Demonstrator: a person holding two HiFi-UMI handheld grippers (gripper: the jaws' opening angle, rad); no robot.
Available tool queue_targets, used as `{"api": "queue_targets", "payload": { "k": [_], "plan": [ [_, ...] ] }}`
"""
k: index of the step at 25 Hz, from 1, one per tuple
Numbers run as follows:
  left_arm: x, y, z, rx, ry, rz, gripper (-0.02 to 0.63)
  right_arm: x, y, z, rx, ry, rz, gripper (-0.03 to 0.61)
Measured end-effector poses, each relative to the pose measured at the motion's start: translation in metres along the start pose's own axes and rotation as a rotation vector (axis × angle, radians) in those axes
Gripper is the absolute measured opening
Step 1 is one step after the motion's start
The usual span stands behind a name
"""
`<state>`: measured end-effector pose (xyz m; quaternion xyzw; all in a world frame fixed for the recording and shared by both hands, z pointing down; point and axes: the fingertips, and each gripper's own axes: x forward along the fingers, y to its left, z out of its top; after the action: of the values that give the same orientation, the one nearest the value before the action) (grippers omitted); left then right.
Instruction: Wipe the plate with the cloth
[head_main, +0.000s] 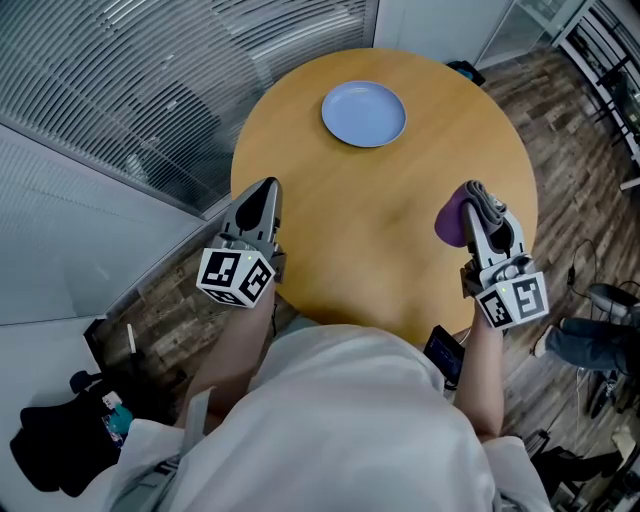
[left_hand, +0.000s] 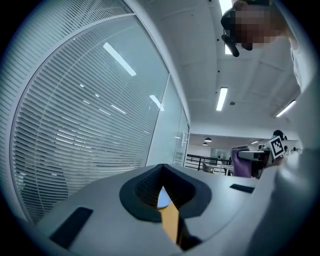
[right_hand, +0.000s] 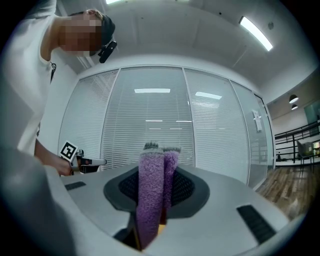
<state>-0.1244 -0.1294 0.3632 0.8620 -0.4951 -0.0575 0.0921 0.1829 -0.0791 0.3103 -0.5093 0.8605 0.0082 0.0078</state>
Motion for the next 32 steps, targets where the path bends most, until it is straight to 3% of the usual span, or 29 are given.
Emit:
{"api": "queue_targets", "payload": {
  "k": [10,17,28,32],
  "plan": [
    [-0.003,-0.010,-0.008,0.044,0.029,-0.031,0.011,-0.001,0.009,-0.005,-0.074,0.042,0.011,0.106],
    [0.003,-0.024,-0.012,0.058,0.029,-0.070,0.012,0.000,-0.002,-0.005,0.015,0.029,-0.003,0.106],
    [0.012,-0.041,-0.016,0.060,0.035,-0.103,0.011,-0.004,-0.008,0.002,0.024,0.022,-0.001,0.106],
    [0.016,-0.050,-0.016,0.066,0.034,-0.105,0.011,-0.011,-0.020,0.009,0.091,-0.026,-0.012,0.106]
  ]
}}
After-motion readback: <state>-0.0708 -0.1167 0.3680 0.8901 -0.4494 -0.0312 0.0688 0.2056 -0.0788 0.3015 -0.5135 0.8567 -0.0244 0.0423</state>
